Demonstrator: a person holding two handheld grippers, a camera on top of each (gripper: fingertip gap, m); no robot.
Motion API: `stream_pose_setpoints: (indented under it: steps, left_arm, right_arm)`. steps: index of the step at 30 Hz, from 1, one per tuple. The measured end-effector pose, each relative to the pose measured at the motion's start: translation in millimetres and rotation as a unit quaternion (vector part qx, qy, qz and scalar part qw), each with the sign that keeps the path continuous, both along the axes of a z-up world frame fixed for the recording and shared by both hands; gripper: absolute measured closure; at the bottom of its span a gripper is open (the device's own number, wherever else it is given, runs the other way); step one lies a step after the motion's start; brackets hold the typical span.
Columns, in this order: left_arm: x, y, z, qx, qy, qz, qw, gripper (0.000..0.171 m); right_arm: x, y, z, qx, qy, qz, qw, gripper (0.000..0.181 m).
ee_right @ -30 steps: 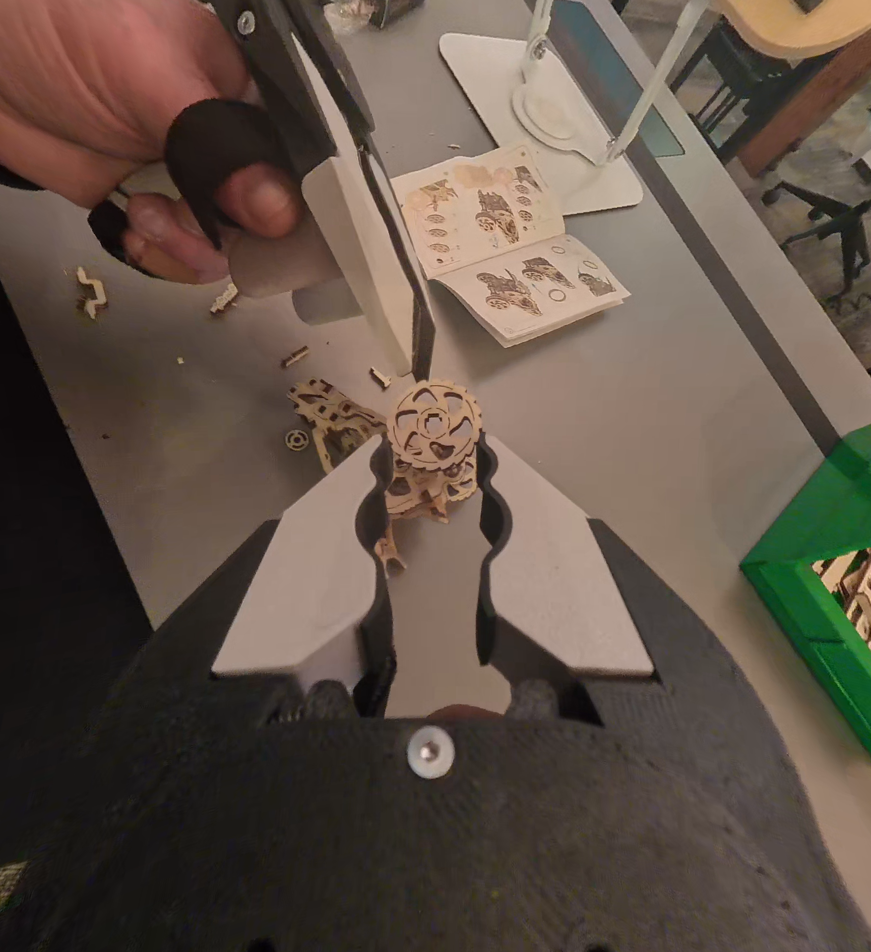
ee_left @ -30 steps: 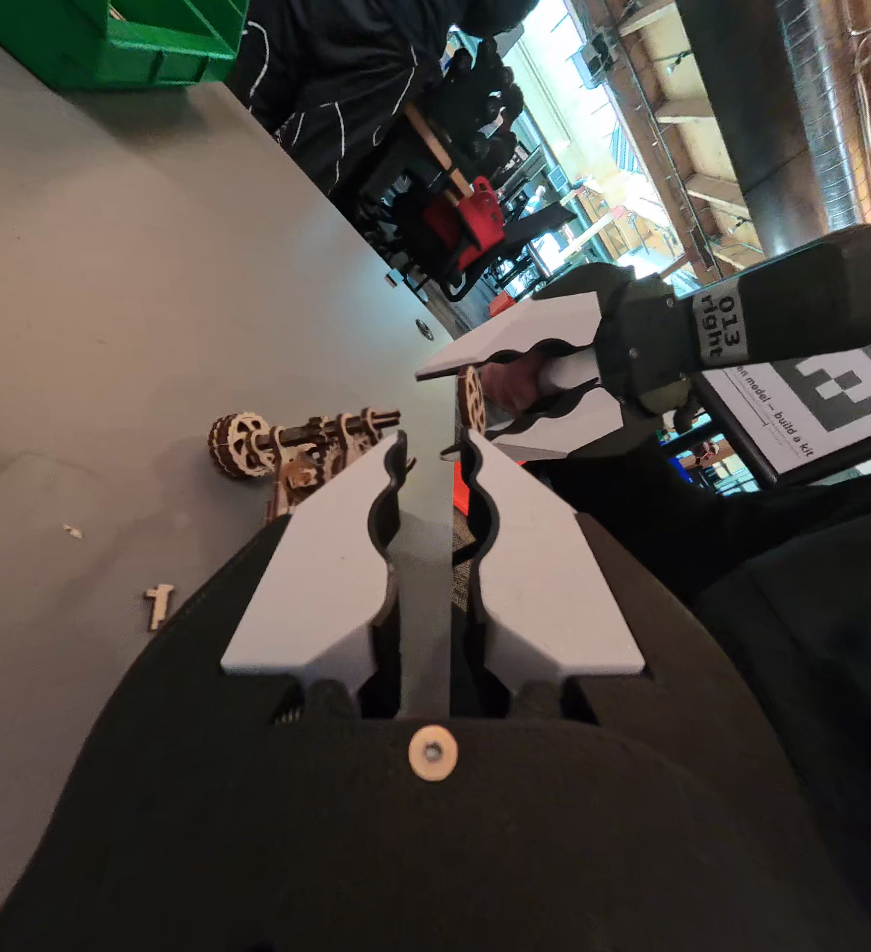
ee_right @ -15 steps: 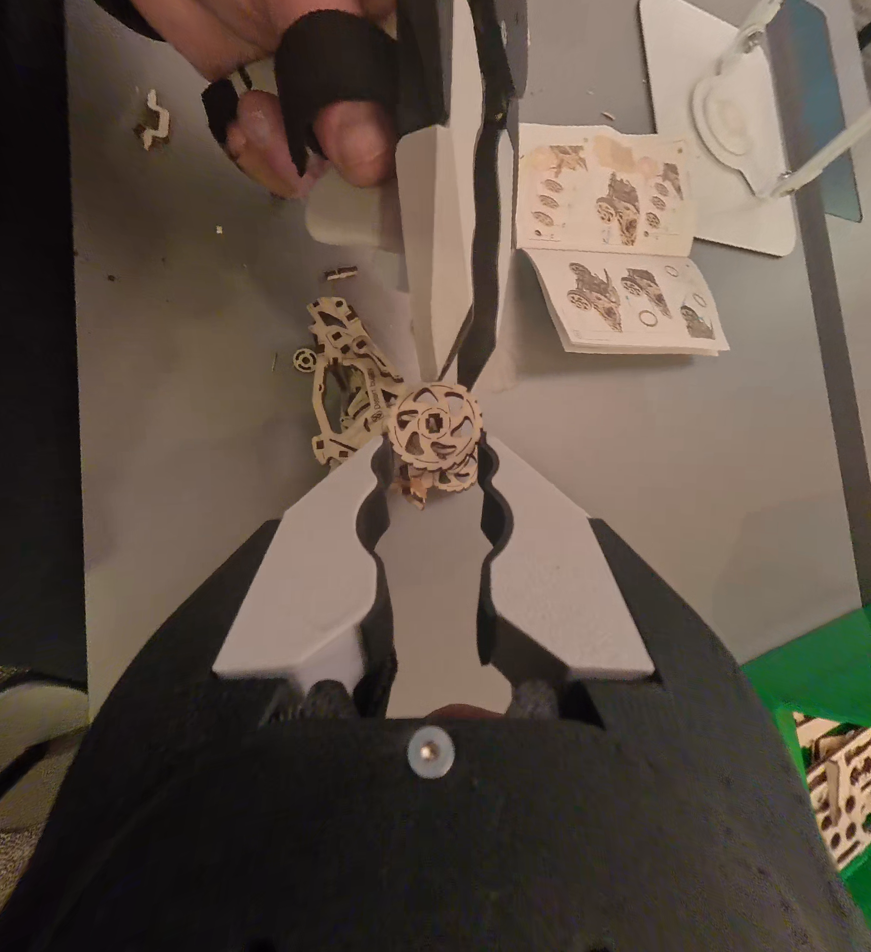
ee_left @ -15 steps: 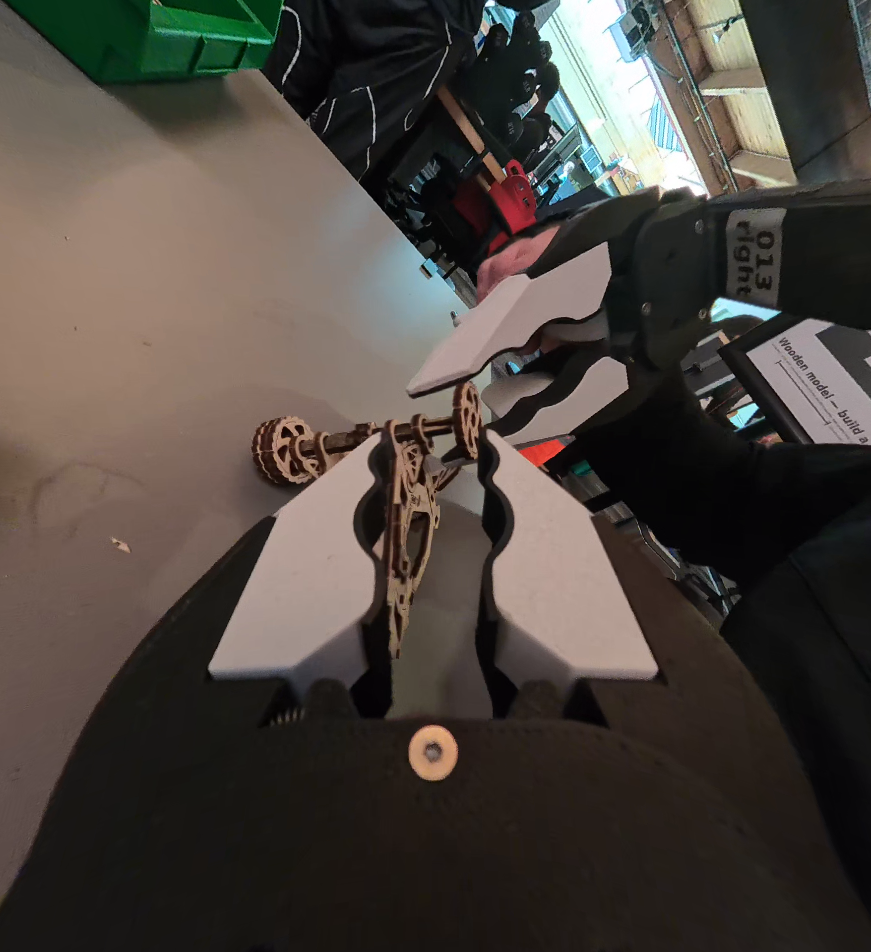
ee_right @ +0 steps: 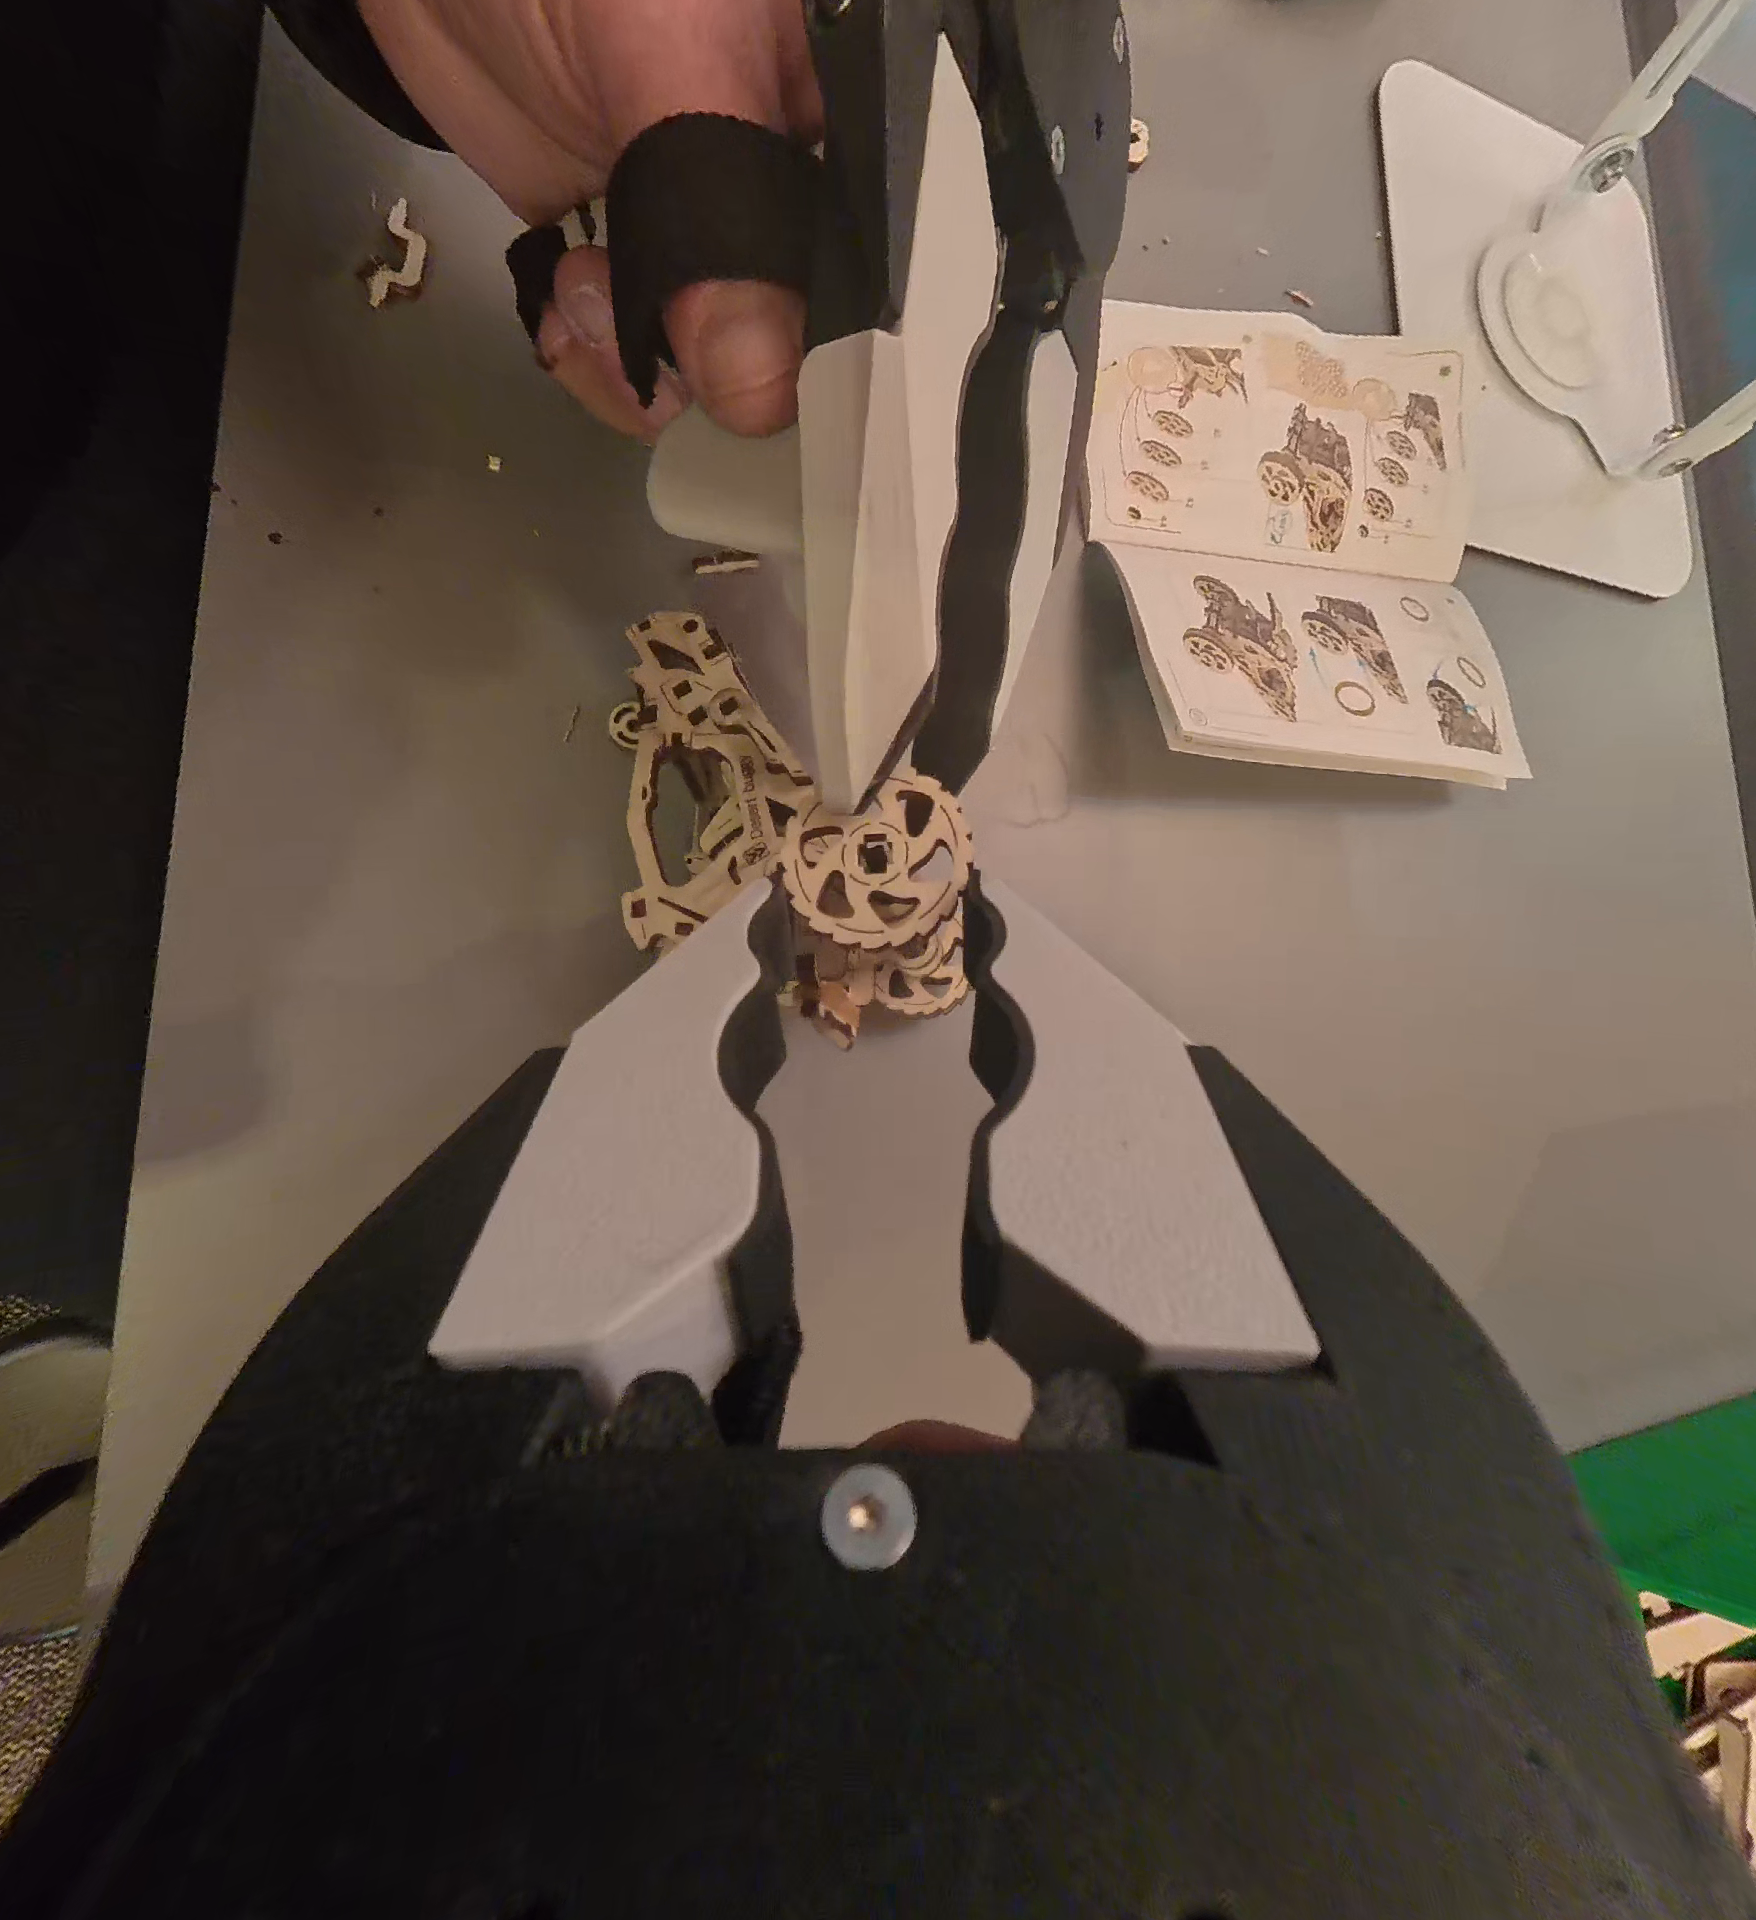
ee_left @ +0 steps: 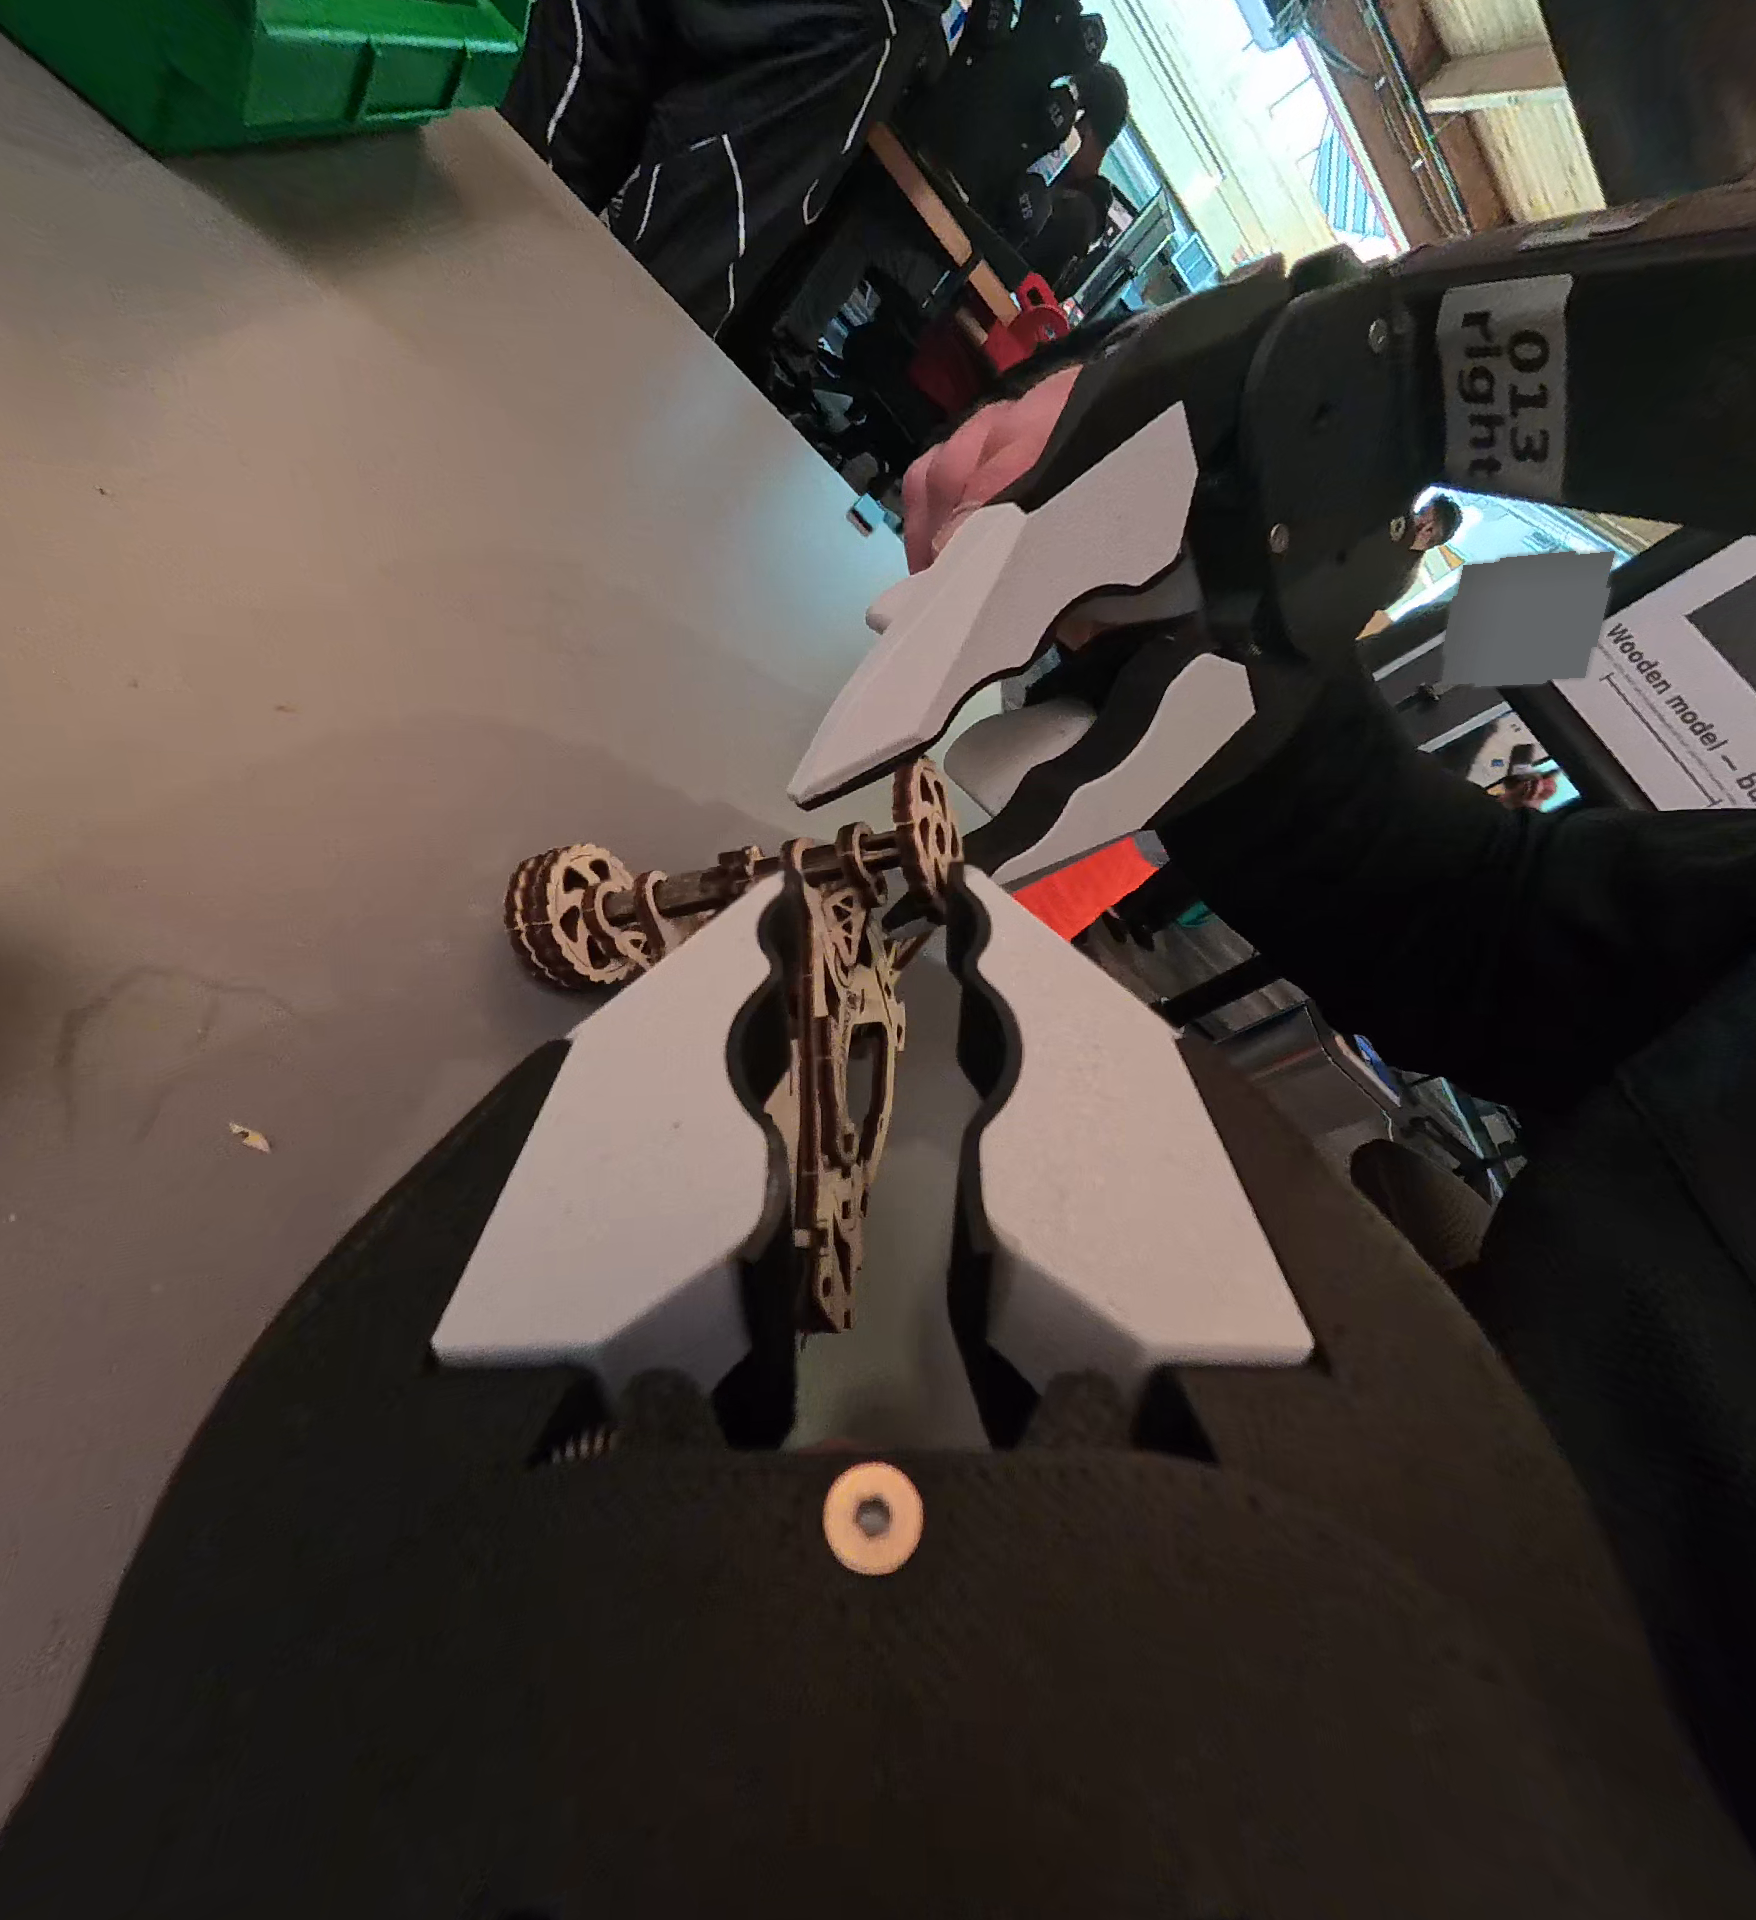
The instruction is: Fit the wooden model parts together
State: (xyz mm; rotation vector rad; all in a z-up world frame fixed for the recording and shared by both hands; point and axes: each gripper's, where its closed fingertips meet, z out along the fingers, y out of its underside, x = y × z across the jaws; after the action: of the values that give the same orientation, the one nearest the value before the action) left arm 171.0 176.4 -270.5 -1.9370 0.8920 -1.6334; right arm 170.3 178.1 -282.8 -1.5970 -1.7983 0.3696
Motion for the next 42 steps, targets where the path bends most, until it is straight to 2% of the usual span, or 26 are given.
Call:
stream_pose_setpoints:
  steps: [16,23,26,32,35,36,38,42]
  left_arm:
    - [6.0,1.6,-1.8,0.011,-0.001,-0.007,1.000,0.149]
    - [10.2,3.5,-0.6,0.016,-0.003,-0.006,1.000,0.170]
    - [12.0,4.4,-0.2,0.022,0.000,-0.007,1.000,0.170]
    - [17.8,5.0,2.0,0.029,0.001,-0.009,1.000,0.170]
    - [19.7,5.6,1.7,0.026,0.001,-0.005,1.000,0.170]
    - [20.1,5.6,1.5,0.028,0.002,-0.004,1.000,0.170]
    - [20.7,4.7,-0.6,0.033,0.011,-0.007,0.999,0.170]
    - [20.6,3.4,0.1,0.040,0.012,-0.009,0.999,0.171]
  right_arm:
    - [4.3,4.0,-0.4,-0.021,-0.006,0.034,0.999,0.151]
    - [7.5,4.4,-3.6,-0.069,0.026,0.028,0.997,0.150]
    - [9.5,3.7,0.3,-0.085,0.049,0.016,0.995,0.147]
    - [22.0,-3.5,13.4,-0.154,0.091,-0.072,0.981,0.137]
    - [17.2,-6.8,27.8,-0.198,0.160,-0.124,0.959,0.154]
    - [16.0,-8.5,26.5,-0.208,0.165,-0.135,0.955,0.156]
    - [18.5,-3.7,19.5,-0.208,0.160,-0.169,0.950,0.175]
    - [24.7,5.5,19.3,-0.231,0.196,-0.199,0.932,0.181]
